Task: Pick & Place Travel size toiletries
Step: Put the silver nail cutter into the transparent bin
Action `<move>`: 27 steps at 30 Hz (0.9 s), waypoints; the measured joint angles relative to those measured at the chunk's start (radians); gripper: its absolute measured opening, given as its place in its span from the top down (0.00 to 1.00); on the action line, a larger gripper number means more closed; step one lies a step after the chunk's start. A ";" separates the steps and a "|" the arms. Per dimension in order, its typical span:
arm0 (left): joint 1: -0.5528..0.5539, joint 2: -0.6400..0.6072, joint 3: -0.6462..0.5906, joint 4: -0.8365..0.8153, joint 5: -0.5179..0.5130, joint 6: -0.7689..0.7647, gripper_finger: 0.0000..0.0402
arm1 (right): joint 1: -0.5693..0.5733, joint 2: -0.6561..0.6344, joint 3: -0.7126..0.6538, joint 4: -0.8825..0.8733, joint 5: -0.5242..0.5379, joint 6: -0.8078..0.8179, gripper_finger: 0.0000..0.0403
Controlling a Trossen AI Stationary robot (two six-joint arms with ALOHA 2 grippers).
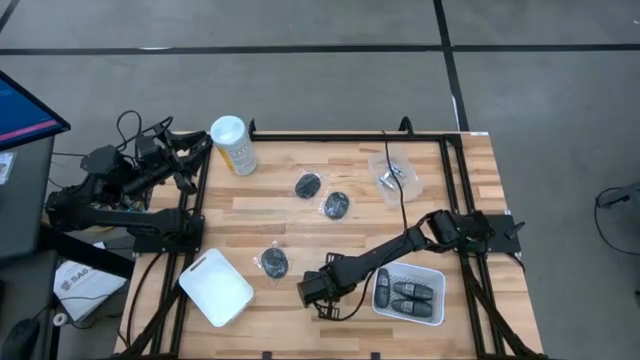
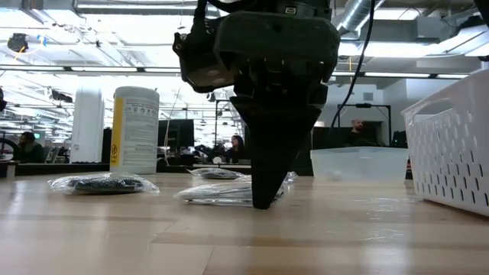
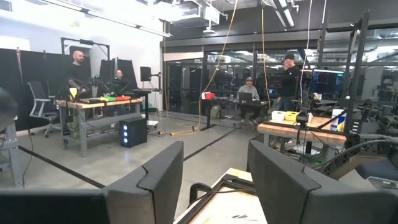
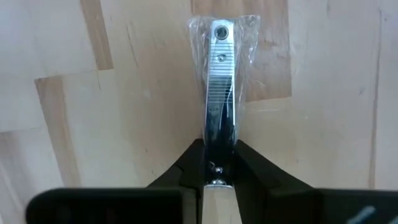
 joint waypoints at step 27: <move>0.000 0.000 0.000 0.023 -0.002 0.000 0.56 | -0.445 -0.328 0.001 -0.325 0.119 -0.305 0.88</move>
